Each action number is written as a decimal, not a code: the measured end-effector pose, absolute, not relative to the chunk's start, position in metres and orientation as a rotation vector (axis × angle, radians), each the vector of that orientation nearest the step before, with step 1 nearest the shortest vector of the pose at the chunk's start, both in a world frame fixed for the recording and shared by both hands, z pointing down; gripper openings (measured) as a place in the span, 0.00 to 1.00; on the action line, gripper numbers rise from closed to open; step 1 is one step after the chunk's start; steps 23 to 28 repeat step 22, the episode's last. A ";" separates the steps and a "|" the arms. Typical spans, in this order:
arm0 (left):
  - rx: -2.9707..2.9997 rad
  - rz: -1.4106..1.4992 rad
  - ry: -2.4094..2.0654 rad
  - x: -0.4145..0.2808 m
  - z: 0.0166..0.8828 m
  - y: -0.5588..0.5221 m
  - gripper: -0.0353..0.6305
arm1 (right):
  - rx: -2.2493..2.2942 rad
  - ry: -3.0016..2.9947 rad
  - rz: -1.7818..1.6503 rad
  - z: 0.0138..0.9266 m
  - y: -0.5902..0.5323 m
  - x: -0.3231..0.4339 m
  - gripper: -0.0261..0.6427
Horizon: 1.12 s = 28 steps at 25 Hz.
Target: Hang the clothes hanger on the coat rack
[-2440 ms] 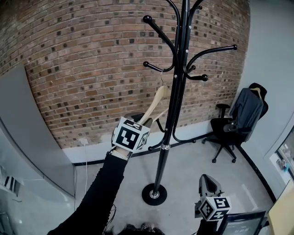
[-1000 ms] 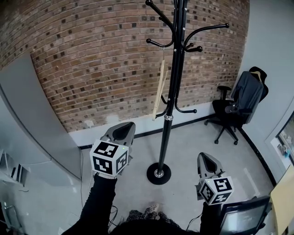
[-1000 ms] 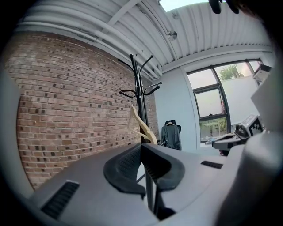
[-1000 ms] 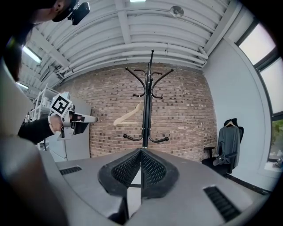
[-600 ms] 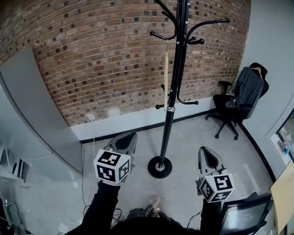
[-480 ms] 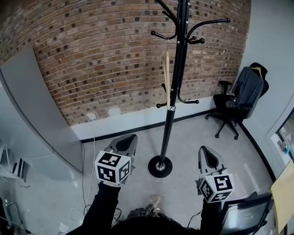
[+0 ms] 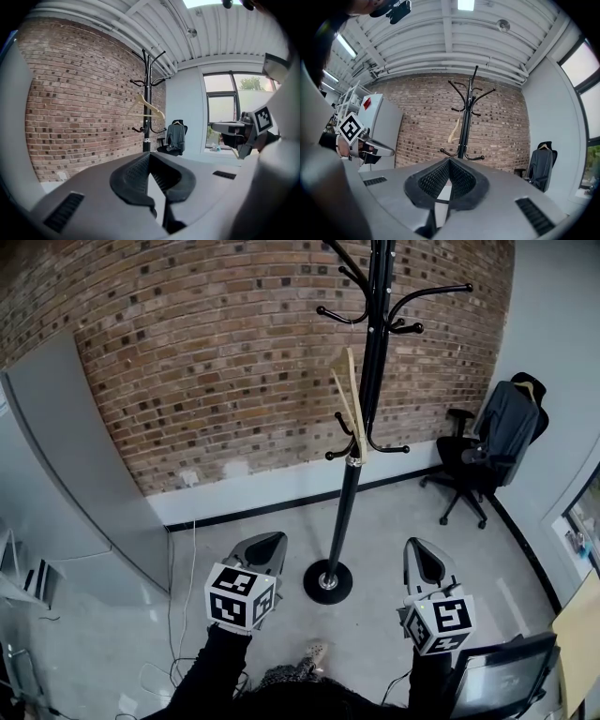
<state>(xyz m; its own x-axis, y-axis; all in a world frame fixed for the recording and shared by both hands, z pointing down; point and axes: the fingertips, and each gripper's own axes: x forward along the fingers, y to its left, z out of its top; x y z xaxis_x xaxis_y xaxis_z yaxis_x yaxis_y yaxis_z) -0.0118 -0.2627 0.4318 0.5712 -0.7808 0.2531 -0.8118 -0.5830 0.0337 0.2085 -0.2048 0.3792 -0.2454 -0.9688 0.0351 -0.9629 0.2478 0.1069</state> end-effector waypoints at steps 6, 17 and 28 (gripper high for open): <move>2.655 0.340 -1.297 -0.004 0.447 -0.257 0.06 | 1.817 -2.393 -0.123 0.387 -0.207 0.198 0.05; 2.673 0.400 -1.178 0.024 0.474 -0.263 0.06 | 1.842 -2.368 -0.097 0.397 -0.211 0.206 0.05; 2.655 0.418 -1.114 0.030 0.482 -0.265 0.06 | 1.855 -2.361 -0.047 0.399 -0.217 0.216 0.05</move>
